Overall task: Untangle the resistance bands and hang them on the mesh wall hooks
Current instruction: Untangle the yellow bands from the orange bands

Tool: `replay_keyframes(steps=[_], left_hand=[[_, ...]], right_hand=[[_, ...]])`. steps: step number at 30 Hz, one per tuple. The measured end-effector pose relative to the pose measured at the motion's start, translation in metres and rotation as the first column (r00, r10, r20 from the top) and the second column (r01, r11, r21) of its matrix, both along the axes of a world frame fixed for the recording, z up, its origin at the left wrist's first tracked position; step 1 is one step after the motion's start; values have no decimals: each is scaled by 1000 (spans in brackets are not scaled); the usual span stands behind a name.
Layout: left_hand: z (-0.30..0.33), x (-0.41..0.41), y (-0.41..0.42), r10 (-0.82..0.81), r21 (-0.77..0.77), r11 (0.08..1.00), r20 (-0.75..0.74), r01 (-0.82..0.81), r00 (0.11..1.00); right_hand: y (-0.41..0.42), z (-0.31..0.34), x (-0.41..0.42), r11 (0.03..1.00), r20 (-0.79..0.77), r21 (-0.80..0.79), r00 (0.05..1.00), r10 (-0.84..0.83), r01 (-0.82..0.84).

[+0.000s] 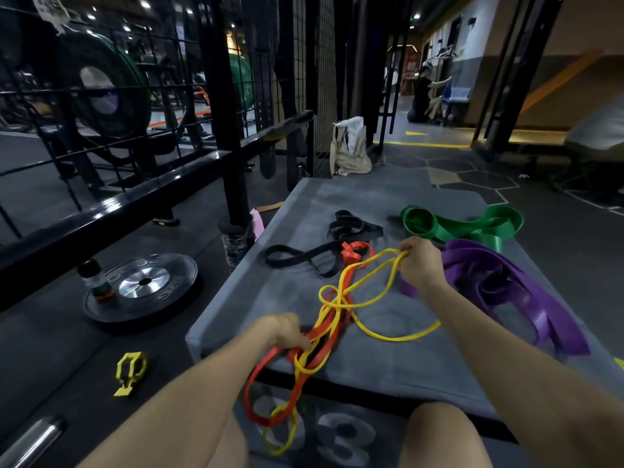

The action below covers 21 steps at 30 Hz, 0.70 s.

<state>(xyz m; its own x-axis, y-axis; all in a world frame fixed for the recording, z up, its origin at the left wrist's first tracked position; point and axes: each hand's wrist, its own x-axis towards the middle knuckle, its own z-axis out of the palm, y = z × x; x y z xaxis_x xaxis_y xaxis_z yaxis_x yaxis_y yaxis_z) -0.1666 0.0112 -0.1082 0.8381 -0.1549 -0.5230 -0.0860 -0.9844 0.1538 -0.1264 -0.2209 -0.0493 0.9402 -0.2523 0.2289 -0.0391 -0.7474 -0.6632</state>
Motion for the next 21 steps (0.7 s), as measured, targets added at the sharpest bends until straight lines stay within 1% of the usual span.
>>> replay_keyframes(steps=[2, 4, 6, 9, 10, 11, 12, 13, 14, 15, 16, 17, 20, 21], left_hand=[[-1, 2, 4, -9, -49, 999, -38, 7, 999], [0, 5, 8, 19, -122, 992, -60, -27, 998], [6, 7, 13, 40, -164, 985, -68, -51, 997], [18, 12, 18, 43, -147, 988, -10, -44, 999], [22, 16, 21, 68, -169, 984, 29, -62, 997], [26, 21, 22, 132, -242, 963, 49, -116, 990], [30, 27, 24, 236, -377, 904, 41, -204, 971], [35, 32, 26, 348, -532, 792, -11, -300, 938], [41, 37, 27, 416, -661, 661, -73, -356, 907], [48, 39, 28, 449, -746, 534, -149, -398, 881], [55, 41, 29, 448, -796, 434, -215, -422, 867], [61, 42, 28, 429, -831, 353, -266, -431, 863], [73, 42, 23, 367, -880, 191, -347, -435, 863], [74, 42, 21, 357, -887, 158, -357, -433, 863]], right_hand=[[-4, -3, 0, 999, -3, -43, 1000, 11, -11], [-9, -6, 1, 997, -6, -82, 1000, 15, -16], [-12, -8, 1, 990, -15, -135, 999, 31, -33], [-13, -9, 2, 973, -3, -220, 997, 76, -75], [-13, -10, 3, 966, 6, -244, 996, 92, -88], [-14, -10, 3, 959, 11, -267, 995, 104, -97], [-15, -11, 3, 951, 13, -289, 993, 113, -105], [-17, -12, 4, 943, 5, -312, 993, 122, -114], [-17, -12, 4, 931, -16, -341, 991, 130, -127], [-18, -13, 5, 912, -47, -380, 988, 144, -151], [-19, -15, 6, 877, -106, -438, 980, 168, -198], [-18, -17, 5, 818, -194, -508, 961, 198, -271], [-9, -17, 0, 585, -439, -625, 853, 283, -516], [-3, -14, -2, 545, -472, -624, 825, 310, -561]])
